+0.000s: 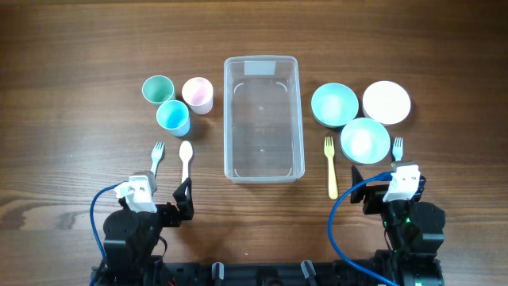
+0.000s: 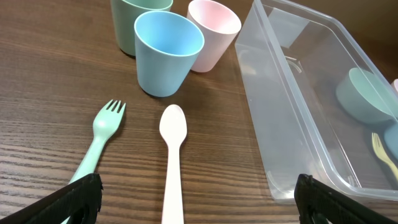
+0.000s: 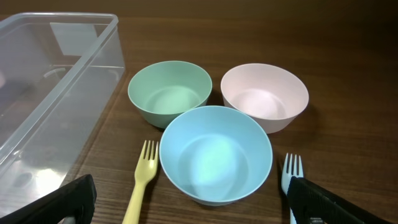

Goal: Pack container

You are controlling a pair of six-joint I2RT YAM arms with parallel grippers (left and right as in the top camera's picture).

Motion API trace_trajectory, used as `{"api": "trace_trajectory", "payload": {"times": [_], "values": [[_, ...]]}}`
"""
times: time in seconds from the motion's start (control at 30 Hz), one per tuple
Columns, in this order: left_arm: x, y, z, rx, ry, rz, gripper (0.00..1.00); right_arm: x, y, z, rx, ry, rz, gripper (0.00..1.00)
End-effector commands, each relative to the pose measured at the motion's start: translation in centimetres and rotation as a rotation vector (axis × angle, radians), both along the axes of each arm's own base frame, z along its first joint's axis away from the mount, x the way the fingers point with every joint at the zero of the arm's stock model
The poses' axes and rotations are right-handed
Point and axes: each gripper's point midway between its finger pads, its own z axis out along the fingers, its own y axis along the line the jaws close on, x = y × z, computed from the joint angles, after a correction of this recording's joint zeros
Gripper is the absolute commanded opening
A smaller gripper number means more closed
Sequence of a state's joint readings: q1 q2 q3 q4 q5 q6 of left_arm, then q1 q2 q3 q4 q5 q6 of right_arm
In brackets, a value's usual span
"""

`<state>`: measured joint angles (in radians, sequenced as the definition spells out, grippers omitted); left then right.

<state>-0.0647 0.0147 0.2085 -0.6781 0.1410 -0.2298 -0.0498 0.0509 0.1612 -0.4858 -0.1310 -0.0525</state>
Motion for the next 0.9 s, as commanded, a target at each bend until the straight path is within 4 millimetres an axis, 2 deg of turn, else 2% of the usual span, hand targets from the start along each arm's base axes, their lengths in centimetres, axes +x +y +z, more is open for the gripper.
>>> {"api": "trace_trajectory", "payload": {"times": [0.0, 0.53, 0.6, 0.63, 0.67, 0.77, 0.8, 0.87], "values": [[-0.1, -0.4, -0.2, 0.002, -0.003, -0.028, 1.00, 0.0, 0.0, -0.4, 0.013, 0.006, 0.000, 1.00], [0.0, -0.4, 0.0, 0.001, -0.009, -0.028, 1.00, 0.0, 0.0, -0.4, 0.013, 0.006, 0.000, 1.00], [0.0, -1.0, 0.2, -0.016, -0.019, -0.058, 1.00, 0.1, 0.0, 0.0, 0.013, -0.009, 0.000, 1.00], [-0.2, -1.8, 0.5, -0.037, -0.026, -0.100, 1.00, 0.2, 0.4, 0.2, 0.047, -0.016, 0.011, 1.00], [-0.4, -2.8, 0.9, -0.074, -0.033, -0.150, 1.00, -0.1, 1.7, 0.2, 0.172, 0.003, 0.046, 1.00], [-0.4, -3.1, 1.1, -0.125, -0.029, -0.146, 1.00, -0.4, 3.8, 0.8, 0.454, 0.045, 0.071, 1.00], [-0.2, -3.2, 1.6, -0.127, -0.048, -0.151, 1.00, -0.7, 4.6, 0.9, 0.437, 0.045, 0.132, 1.00], [0.2, -3.2, 2.9, -0.135, -0.092, -0.149, 1.00, -0.7, 4.8, 1.8, 0.411, 0.029, 0.157, 1.00]]}}
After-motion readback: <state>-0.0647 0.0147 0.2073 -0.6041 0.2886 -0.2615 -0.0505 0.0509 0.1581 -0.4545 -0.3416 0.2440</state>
